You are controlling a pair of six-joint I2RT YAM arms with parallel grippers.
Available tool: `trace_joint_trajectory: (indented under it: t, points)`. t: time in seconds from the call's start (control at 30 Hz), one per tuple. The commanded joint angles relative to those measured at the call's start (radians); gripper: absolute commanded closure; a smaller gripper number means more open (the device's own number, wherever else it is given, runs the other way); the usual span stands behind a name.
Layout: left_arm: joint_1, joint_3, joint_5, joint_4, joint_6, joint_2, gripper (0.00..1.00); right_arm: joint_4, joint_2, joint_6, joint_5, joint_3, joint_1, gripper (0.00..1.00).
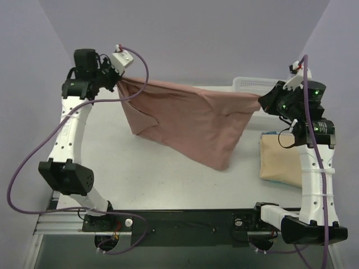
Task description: Fold and stack the t-shirts
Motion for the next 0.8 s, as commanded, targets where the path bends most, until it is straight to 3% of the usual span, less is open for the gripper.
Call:
trace_joint_trajectory:
  t: [0.0, 0.07, 0.2, 0.43, 0.57, 0.63, 0.7, 0.73, 0.77]
  points:
    - [0.097, 0.1, 0.071, 0.04, -0.043, -0.15, 1.0, 0.012, 0.01, 0.001, -0.064, 0.208, -0.011, 1.0]
    - [0.163, 0.123, 0.125, 0.052, -0.053, -0.185, 1.0, 0.01, 0.012, 0.004, -0.082, 0.325, -0.011, 1.0]
    - [0.229, 0.098, 0.223, 0.017, -0.036, -0.274, 1.0, 0.01, -0.031, 0.006, -0.11, 0.398, -0.011, 1.0]
    - [0.289, -0.066, 0.413, -0.176, 0.097, -0.443, 1.0, 0.004, -0.224, 0.017, -0.163, 0.36, -0.011, 1.0]
    - [0.298, -0.041, 0.597, -0.465, 0.226, -0.452, 1.0, 0.003, -0.304, -0.009, -0.202, 0.384, -0.011, 1.0]
    - [0.297, -0.096, 0.662, -0.5, 0.26, -0.457, 1.0, 0.009, -0.332, -0.009, -0.219, 0.374, -0.011, 1.0]
    - [0.297, -0.214, 0.673, -0.469, 0.305, -0.457, 1.0, 0.041, -0.362, 0.007, -0.231, 0.261, -0.013, 1.0]
    - [0.298, -0.257, 0.665, -0.46, 0.34, -0.458, 0.94, 0.086, -0.372, 0.023, -0.239, 0.21, -0.011, 1.0]
    - [0.291, -0.335, 0.657, -0.527, 0.477, -0.455, 0.65, 0.105, -0.387, 0.059, -0.264, 0.126, -0.013, 1.0]
